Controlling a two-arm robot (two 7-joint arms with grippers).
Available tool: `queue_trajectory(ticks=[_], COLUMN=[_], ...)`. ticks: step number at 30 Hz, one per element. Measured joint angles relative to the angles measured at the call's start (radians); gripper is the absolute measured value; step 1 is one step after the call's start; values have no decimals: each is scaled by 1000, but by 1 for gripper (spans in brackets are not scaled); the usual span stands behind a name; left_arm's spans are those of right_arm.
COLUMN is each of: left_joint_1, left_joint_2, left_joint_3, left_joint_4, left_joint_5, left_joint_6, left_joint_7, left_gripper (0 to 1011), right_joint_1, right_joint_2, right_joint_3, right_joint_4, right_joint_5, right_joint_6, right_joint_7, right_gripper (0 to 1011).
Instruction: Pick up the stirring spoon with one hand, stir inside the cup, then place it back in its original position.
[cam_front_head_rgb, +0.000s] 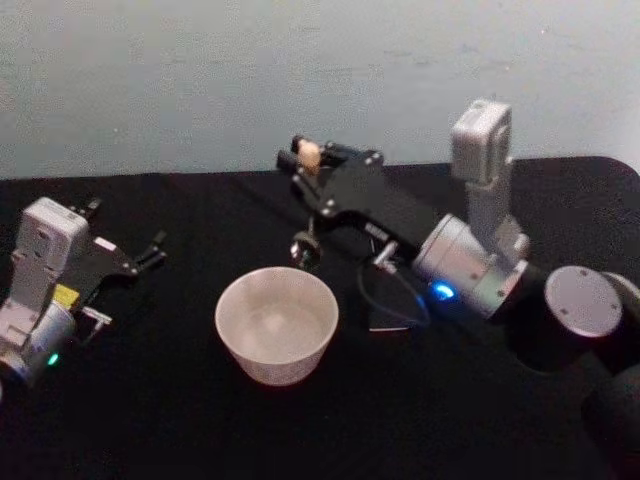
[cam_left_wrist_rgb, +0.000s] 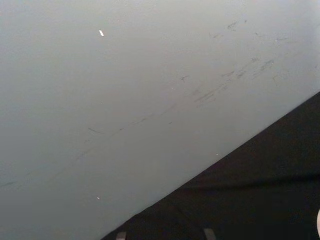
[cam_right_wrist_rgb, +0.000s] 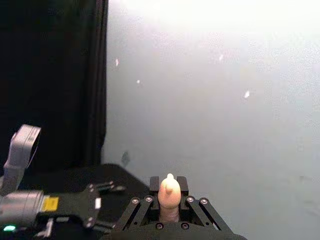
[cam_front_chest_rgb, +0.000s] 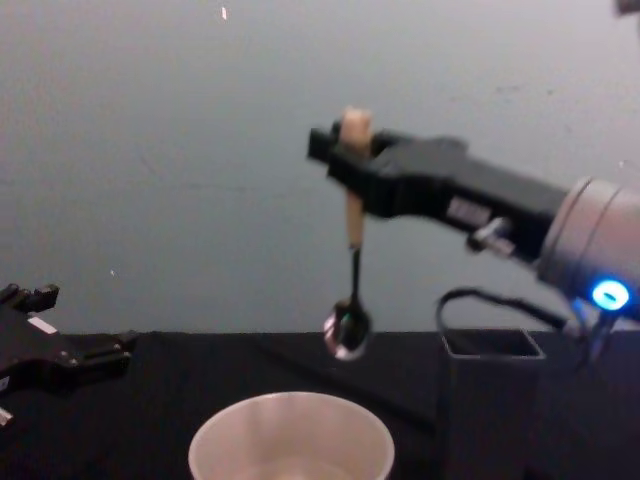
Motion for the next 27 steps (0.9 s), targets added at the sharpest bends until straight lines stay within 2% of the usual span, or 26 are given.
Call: queue_trajectory(ticks=[5, 14, 21, 27], left_joint_1=[0, 0, 0, 0], left_joint_2=[0, 0, 0, 0], left_joint_3=[0, 0, 0, 0], left_joint_4=[0, 0, 0, 0], left_joint_5=[0, 0, 0, 0], left_joint_6=[0, 0, 0, 0], left_joint_7=[0, 0, 0, 0], left_gripper=[1001, 1001, 1001, 1001], right_joint_1=[-18, -58, -86, -100], right_joint_2=[30, 69, 76, 64], right_joint_3=[37, 97, 121, 132], right_joint_4=[-66, -135, -142, -120], right_joint_5=[10, 7, 0, -2], right_joint_6=[20, 59, 66, 62], right_joint_7=[-39, -109, -132, -141], right_gripper=[211, 210, 210, 210])
